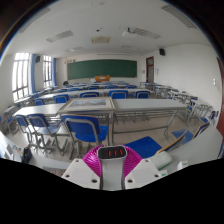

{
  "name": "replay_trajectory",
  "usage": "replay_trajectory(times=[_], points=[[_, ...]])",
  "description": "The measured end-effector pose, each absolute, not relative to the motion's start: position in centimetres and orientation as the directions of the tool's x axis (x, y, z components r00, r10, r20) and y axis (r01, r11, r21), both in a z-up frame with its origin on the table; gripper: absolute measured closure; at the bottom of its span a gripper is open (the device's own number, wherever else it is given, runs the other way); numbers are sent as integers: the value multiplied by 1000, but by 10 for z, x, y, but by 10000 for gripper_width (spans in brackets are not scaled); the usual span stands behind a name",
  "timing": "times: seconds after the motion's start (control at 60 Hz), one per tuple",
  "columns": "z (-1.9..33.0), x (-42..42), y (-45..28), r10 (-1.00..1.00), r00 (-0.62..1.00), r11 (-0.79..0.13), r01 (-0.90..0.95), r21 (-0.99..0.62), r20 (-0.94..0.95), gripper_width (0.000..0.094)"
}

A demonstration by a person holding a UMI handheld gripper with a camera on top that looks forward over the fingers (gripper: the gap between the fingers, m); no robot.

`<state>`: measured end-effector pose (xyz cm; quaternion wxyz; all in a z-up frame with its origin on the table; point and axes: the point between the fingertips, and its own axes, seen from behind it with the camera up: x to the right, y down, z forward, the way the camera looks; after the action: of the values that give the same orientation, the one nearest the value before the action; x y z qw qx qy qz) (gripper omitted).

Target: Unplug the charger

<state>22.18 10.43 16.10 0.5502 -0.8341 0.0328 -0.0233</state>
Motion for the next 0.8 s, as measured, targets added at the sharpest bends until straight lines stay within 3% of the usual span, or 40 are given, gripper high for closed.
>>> replay_trajectory(times=[0.083,0.117,0.183,0.3,0.467,0.517,0.8], points=[[90,234,71,-88,996,-568,-33,-823,20,656],[44,239,57,-84,996,-614,-32,-789,25,626],[25,237,30,-88,995,-683,-29,-730,42,581],[-2,235,9,-116,993,-706,-62,-705,29,497],[29,232,-11,-135,990,-667,-53,-743,50,63],[47,228,-22,-141,988,-645,-47,-762,59,105],[145,172,-134,-146,985,-587,-8,-809,96,82]])
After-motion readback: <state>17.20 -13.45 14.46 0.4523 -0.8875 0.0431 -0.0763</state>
